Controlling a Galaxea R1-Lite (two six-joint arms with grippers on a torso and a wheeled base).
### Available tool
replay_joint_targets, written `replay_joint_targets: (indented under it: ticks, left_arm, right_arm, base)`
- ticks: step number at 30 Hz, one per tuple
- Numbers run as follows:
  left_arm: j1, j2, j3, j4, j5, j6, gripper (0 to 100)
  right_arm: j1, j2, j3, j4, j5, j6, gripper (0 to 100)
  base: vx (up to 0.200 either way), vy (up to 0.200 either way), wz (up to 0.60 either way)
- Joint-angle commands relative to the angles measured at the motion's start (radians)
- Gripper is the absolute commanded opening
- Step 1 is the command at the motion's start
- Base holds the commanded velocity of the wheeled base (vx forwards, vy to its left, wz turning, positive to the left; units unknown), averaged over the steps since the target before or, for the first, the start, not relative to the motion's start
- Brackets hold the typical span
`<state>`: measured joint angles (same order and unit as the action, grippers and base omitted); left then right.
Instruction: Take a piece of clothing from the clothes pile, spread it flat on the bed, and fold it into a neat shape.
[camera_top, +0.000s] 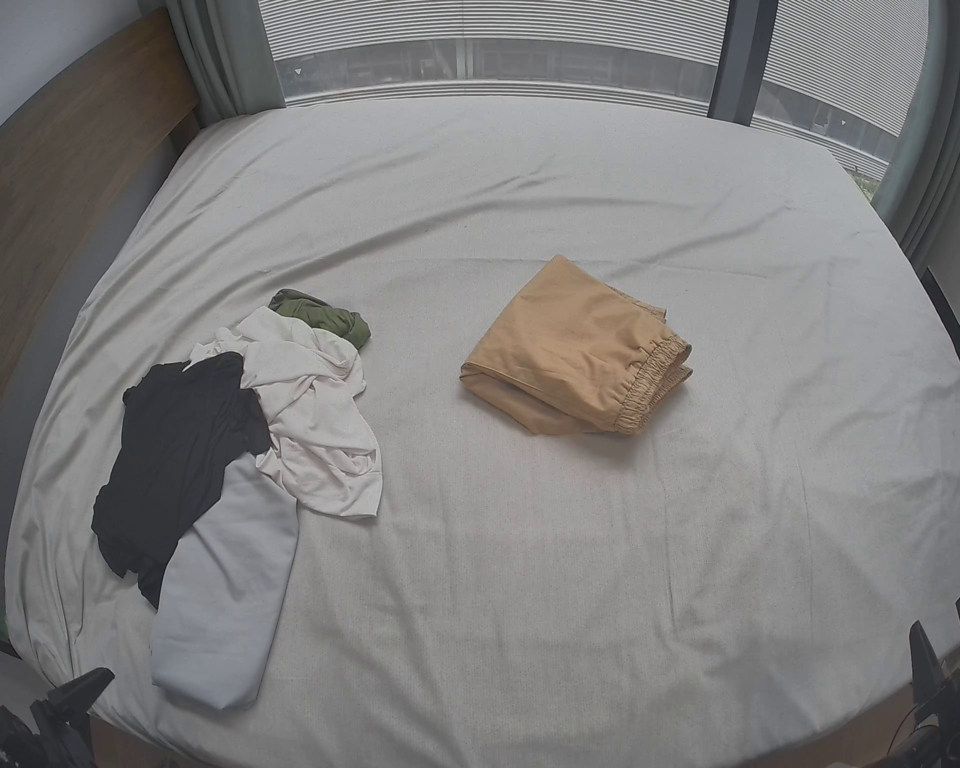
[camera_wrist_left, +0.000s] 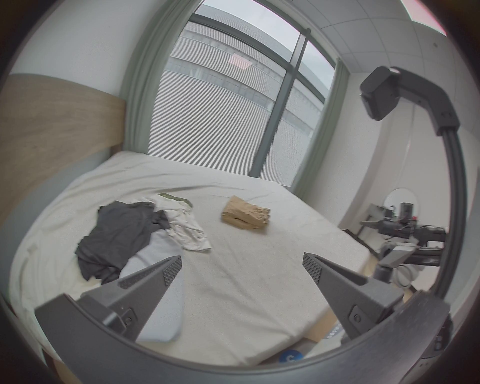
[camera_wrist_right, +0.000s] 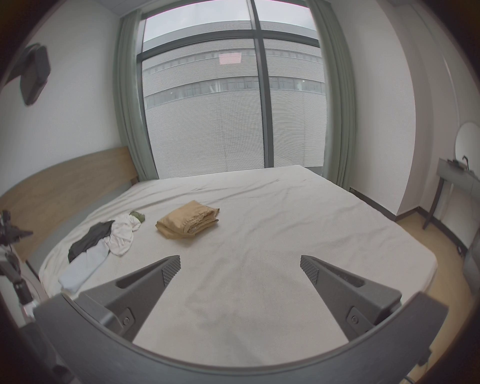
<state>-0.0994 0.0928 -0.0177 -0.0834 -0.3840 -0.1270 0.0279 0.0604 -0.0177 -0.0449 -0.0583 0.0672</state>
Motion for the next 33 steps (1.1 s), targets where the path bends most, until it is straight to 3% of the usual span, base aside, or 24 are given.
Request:
replay_joint_targets:
  ticks: [1,4,5,8,33]
  left_arm:
    - [0.132,-0.038,0.018,0.011,0.065,0.076,100]
    - [0.132,-0.039,0.018,0.016,0.146,0.118,100]
    - [0.132,-0.039,0.018,0.021,0.272,0.136,100]
    - [0.132,-0.038,0.015,0.106,0.392,0.133,100]
    - [0.101,-0.093,0.018,0.08,0.383,0.124,100]
  right_arm:
    - [-0.04,-0.044,0.013,0.066,0.049,-0.055,100]
    - [-0.039,-0.045,0.016,0.056,0.049,-0.053,100]
    - [-0.039,-0.044,0.016,0.056,0.049,-0.053,100]
    - [-0.037,-0.045,0.016,0.054,0.049,-0.053,100]
    - [-0.036,-0.045,0.016,0.051,0.086,-0.075,100]
  base:
    - [0.0,0.0,0.0]
    - [0.0,0.0,0.0]
    - [0.0,0.0,0.0]
    - [0.0,0.0,0.0]
    - [0.0,0.0,0.0]
